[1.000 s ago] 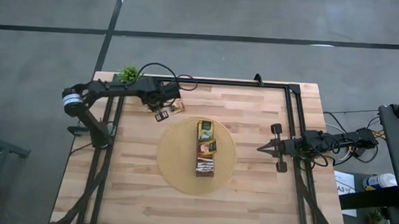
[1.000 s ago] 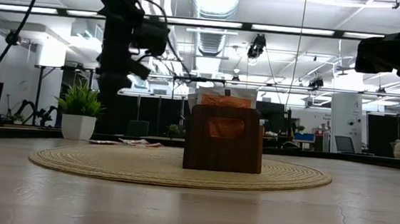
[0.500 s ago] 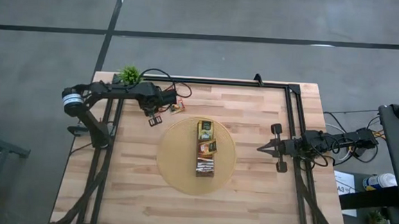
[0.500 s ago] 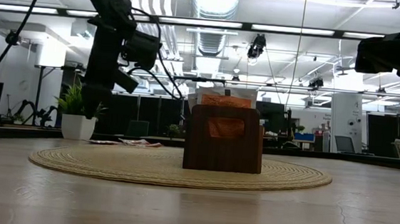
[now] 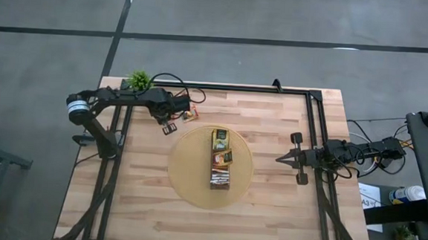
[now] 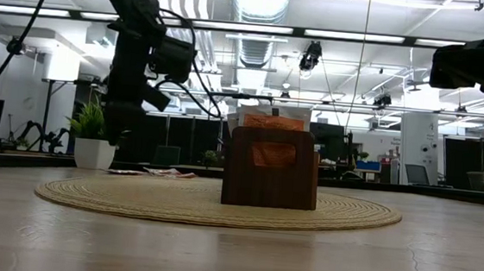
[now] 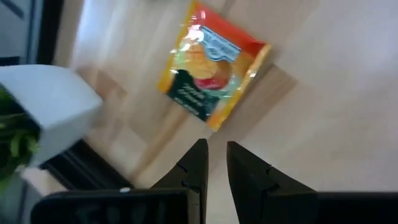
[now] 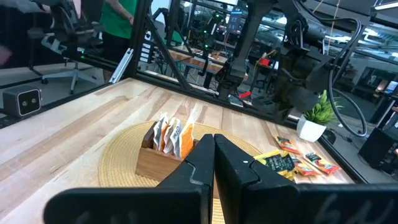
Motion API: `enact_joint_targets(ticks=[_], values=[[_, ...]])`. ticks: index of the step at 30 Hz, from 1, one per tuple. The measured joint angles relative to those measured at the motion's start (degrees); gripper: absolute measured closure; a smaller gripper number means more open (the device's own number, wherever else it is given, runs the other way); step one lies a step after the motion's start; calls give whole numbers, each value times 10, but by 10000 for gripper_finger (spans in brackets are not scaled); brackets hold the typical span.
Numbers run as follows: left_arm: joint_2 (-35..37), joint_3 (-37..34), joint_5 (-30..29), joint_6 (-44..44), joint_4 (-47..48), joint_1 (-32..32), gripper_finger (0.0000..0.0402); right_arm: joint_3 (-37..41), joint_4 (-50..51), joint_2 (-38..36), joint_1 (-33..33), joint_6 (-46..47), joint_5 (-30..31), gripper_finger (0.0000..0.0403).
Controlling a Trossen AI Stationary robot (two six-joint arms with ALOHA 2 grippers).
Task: Pick & Place Tea
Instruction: Put the left orange tea bag into the middle section of the wooden organizer
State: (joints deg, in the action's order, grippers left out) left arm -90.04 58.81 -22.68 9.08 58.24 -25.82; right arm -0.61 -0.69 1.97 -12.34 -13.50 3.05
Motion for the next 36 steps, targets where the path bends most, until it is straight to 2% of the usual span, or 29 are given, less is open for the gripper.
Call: enact_joint_targets(ticks=[4, 8, 11, 16, 21, 22, 23, 25, 26, 27, 29, 32, 34, 36], values=[[0, 1, 32, 10, -2, 0, 348, 0, 0, 0, 0, 0, 0, 394], [0, 2, 13, 27, 9, 0, 348, 0, 0, 0, 0, 0, 0, 394], [0, 1, 25, 31, 11, 0, 348, 0, 0, 0, 0, 0, 0, 394], [1, -2, -1, 33, 17, -4, 348, 0, 0, 0, 0, 0, 0, 394], [0, -3, 0, 26, 4, -5, 348, 0, 0, 0, 0, 0, 0, 394], [0, -7, 32, 26, -5, -13, 347, 0, 0, 0, 0, 0, 0, 394], [1, -13, 124, 18, -26, -30, 343, 0, 0, 0, 0, 0, 0, 394], [0, -32, 371, -12, -58, -82, 320, 0, 0, 0, 0, 0, 0, 394], [-3, -46, 448, -13, -72, -101, 300, 0, 0, 0, 0, 0, 0, 394], [-7, -57, 468, -12, -86, -105, 273, 0, 0, 0, 0, 0, 0, 394], [-21, -63, 404, -2, -112, -88, 196, 0, 0, 0, 0, 0, 0, 394], [-34, -60, 387, -9, -98, -52, 52, 0, 0, 0, 0, 0, 0, 394], [-27, -50, 335, -1, -81, -44, 17, 0, 0, 0, 0, 0, 0, 394], [-13, -35, 302, -1, -71, -47, 44, 0, 0, 0, 0, 0, 0, 394]])
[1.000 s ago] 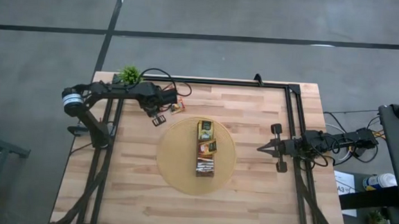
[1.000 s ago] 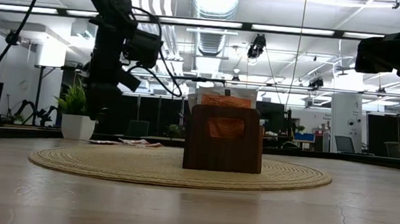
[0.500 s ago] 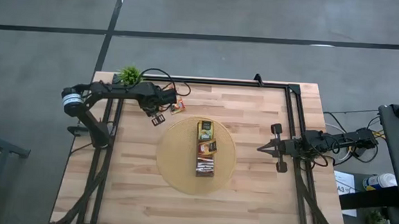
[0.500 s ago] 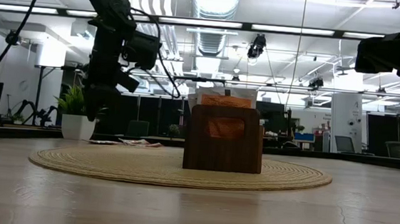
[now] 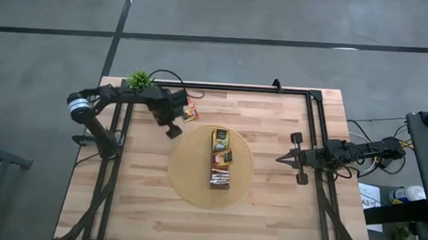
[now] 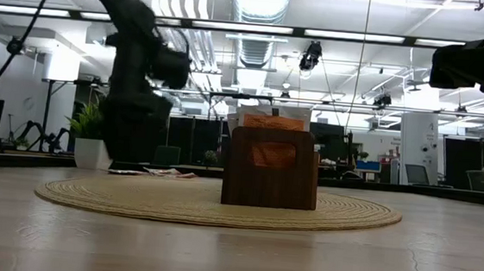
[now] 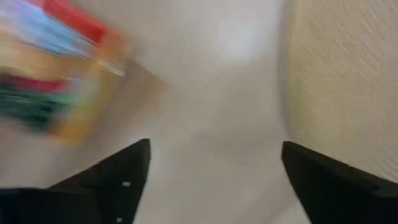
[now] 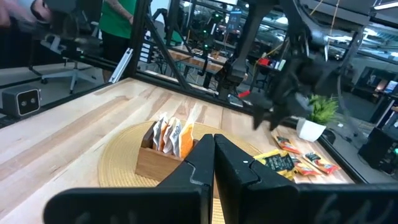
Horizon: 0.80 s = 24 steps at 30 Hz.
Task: Pick & Place Tea
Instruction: Put the left orange tea bag into the middle section of the wooden organizer
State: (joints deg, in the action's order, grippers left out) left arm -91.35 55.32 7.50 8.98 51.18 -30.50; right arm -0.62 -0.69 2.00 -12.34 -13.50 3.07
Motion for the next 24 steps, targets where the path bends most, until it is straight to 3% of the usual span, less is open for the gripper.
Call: enact_joint_targets(ticks=[4, 6, 15, 24], values=[[35, 20, -180, 13, 46, 2, 94, 0, 0, 0, 0, 0, 0, 394], [52, 27, -225, 13, 43, 3, 103, 0, 0, 0, 0, 0, 0, 394], [107, 38, -223, 5, 25, 5, 106, 0, 0, 0, 0, 0, 0, 394], [101, 34, -228, 17, -61, 5, 106, 0, 0, 0, 0, 0, 0, 394]])
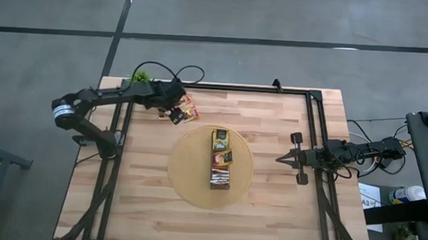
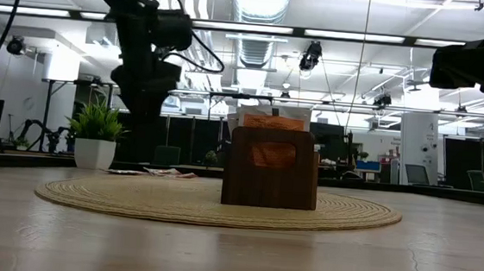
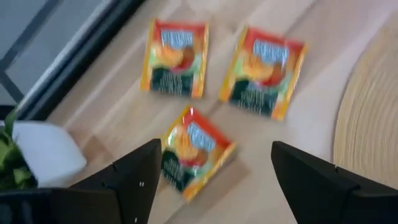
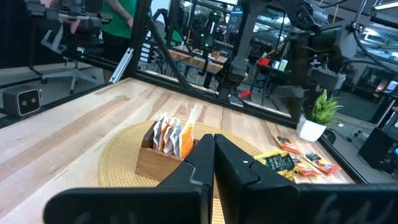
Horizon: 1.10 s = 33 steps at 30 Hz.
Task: Pick & Place Tea
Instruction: Put the left orange tea bag into the middle section of the wooden organizer
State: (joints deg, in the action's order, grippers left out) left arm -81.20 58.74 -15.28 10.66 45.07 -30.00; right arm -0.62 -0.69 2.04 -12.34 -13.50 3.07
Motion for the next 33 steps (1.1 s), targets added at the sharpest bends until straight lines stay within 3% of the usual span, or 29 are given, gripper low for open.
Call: enact_joint_targets(ticks=[10, 21, 33], values=[[-4, 0, -11, 19, -95, 0, 106, 0, 0, 0, 0, 0, 0, 394], [-15, -7, -25, 210, -40, -9, 106, 0, 0, 0, 0, 0, 0, 394], [-106, 48, -10, 229, 35, -11, 106, 0, 0, 0, 0, 0, 0, 394]])
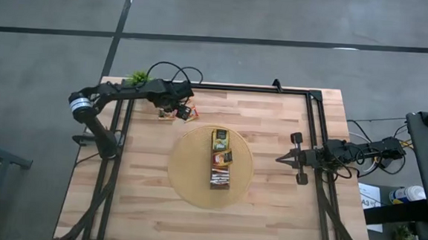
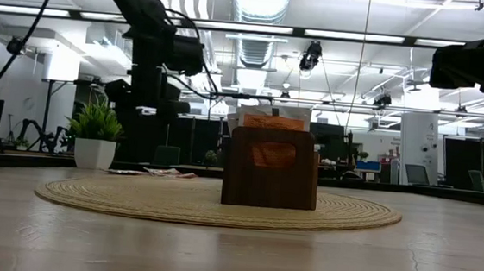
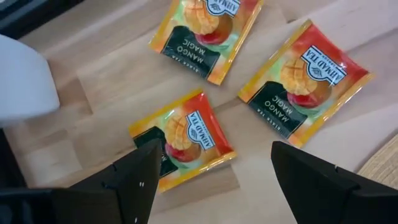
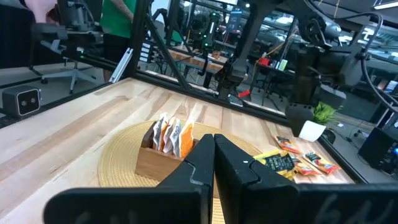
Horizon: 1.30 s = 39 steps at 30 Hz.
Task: Pick & Place Tea
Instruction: Put the left orange tea bag into the middle section of the wooden organizer
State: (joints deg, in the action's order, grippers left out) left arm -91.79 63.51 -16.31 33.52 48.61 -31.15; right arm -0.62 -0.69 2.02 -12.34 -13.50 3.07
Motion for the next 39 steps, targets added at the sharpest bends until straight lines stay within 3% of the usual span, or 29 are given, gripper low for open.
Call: enact_joint_targets(ticks=[8, 23, 28, 35, 39], values=[[-44, 1, 41, 11, 9, -18, 106, 0, 0, 0, 0, 0, 0, 394], [-139, 20, 25, -1, -7, -26, 122, 0, 0, 0, 0, 0, 0, 394], [-138, 19, 44, -2, -10, -26, 197, 0, 0, 0, 0, 0, 0, 394], [-127, 15, 39, -18, 11, -27, 373, 0, 0, 0, 0, 0, 0, 394], [-126, 14, 39, -29, 26, -27, 391, 0, 0, 0, 0, 0, 0, 394]])
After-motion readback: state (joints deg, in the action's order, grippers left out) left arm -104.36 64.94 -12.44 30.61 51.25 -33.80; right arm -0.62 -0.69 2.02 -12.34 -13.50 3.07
